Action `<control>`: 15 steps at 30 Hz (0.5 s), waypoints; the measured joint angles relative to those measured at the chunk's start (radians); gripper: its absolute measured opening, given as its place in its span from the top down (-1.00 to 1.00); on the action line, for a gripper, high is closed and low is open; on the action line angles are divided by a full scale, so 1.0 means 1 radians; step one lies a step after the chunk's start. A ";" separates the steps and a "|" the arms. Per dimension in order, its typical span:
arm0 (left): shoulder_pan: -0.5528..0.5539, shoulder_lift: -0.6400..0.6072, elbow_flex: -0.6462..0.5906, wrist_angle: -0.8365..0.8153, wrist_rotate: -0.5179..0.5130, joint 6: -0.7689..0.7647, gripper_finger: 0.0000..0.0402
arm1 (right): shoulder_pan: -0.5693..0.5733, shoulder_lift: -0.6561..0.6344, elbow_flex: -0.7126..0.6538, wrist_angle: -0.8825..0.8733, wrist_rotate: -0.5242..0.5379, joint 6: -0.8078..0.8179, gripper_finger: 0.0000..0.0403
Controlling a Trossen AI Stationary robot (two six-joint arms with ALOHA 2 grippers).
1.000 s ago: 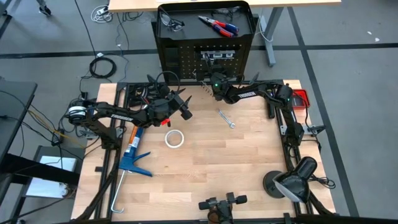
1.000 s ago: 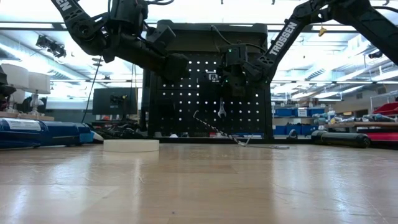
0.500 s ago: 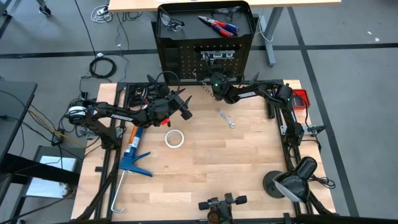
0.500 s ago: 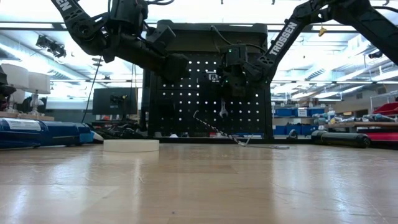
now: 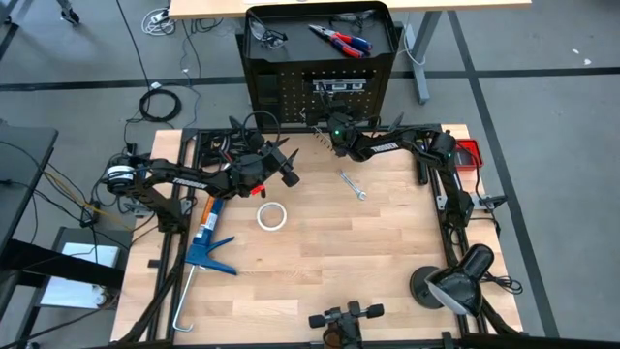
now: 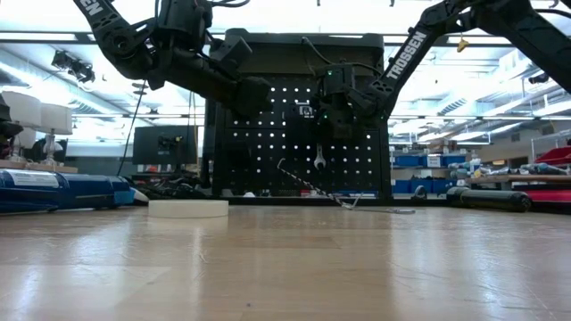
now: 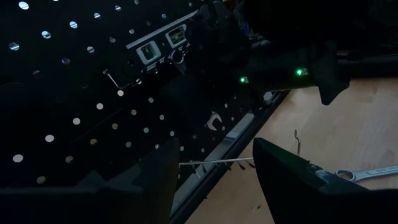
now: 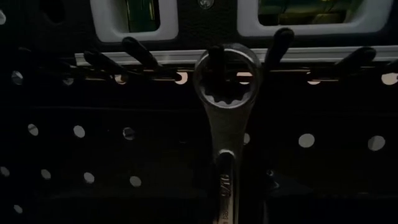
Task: Hang tools onto peg board
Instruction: Unhang the wrench from the peg board
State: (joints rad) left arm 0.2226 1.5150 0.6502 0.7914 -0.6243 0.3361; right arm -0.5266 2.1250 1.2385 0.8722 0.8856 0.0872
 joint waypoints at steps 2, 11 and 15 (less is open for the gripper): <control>0.000 0.000 0.000 0.000 0.000 0.000 -0.05 | 0.000 0.000 0.000 0.000 0.000 0.000 0.76; 0.000 0.000 0.000 0.000 0.000 0.000 -0.05 | 0.000 0.000 0.000 -0.002 0.000 0.000 0.76; 0.000 0.000 0.000 0.000 0.000 0.000 -0.05 | 0.000 0.000 0.000 -0.006 0.000 -0.026 0.76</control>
State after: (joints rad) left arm 0.2230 1.5151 0.6502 0.7910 -0.6243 0.3363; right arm -0.5266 2.1246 1.2385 0.8665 0.8860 0.0616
